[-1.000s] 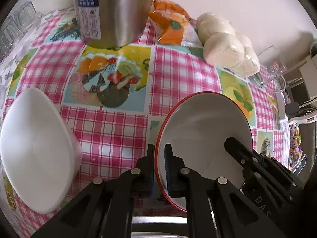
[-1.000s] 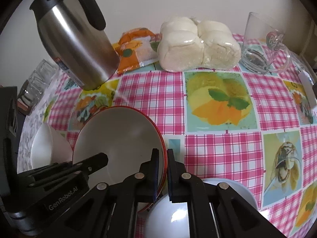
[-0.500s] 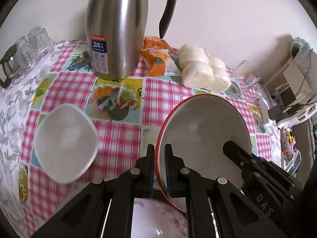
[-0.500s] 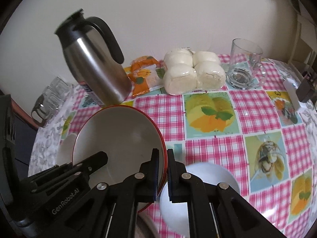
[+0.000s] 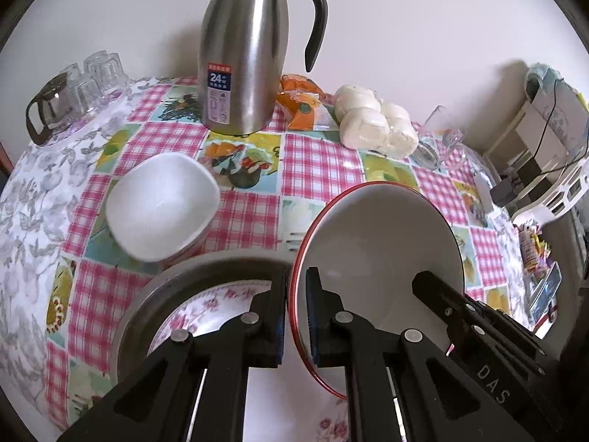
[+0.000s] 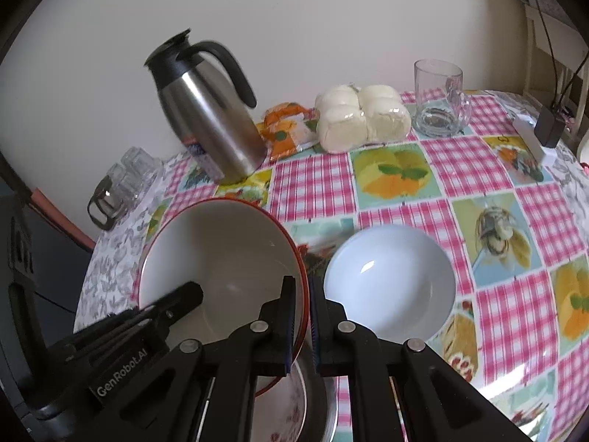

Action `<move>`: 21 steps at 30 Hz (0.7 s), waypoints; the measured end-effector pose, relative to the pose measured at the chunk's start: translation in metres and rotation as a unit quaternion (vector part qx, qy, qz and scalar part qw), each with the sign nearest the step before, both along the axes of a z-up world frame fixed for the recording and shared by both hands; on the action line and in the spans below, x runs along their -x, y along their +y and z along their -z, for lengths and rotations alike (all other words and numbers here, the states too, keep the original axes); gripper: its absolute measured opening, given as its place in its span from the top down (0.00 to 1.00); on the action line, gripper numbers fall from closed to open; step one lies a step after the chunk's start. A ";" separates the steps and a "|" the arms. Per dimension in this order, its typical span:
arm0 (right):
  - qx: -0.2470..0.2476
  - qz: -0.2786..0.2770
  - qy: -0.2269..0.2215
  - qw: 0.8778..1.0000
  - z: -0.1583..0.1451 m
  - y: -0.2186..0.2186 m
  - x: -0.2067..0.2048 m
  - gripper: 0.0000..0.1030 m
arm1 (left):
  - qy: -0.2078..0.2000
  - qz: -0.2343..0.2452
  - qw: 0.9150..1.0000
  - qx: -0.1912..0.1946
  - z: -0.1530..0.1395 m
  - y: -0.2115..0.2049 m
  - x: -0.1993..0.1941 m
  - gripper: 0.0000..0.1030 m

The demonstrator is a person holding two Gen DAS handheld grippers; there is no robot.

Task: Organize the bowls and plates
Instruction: 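Grasp the red-rimmed bowl rim with both tools and lift it, then carry the red-rimmed bowl and lower it onto the floral plate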

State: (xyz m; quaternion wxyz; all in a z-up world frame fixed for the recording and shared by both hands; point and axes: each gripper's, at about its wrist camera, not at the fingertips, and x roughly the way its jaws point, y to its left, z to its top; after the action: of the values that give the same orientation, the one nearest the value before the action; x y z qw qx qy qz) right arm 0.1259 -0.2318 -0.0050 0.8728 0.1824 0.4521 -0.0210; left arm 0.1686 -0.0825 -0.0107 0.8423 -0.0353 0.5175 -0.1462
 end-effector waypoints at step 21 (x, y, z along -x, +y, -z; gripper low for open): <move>-0.004 -0.018 -0.005 1.000 -0.002 0.041 0.047 0.90 | 0.008 -0.031 0.999 0.041 0.004 0.052 0.045 0.91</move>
State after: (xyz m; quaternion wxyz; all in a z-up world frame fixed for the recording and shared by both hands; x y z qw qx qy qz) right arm 0.0790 -0.1910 -0.0033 0.8745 0.1773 0.4515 -0.0025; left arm 0.1233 -0.0309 -0.0143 0.8403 -0.0867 0.5165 -0.1402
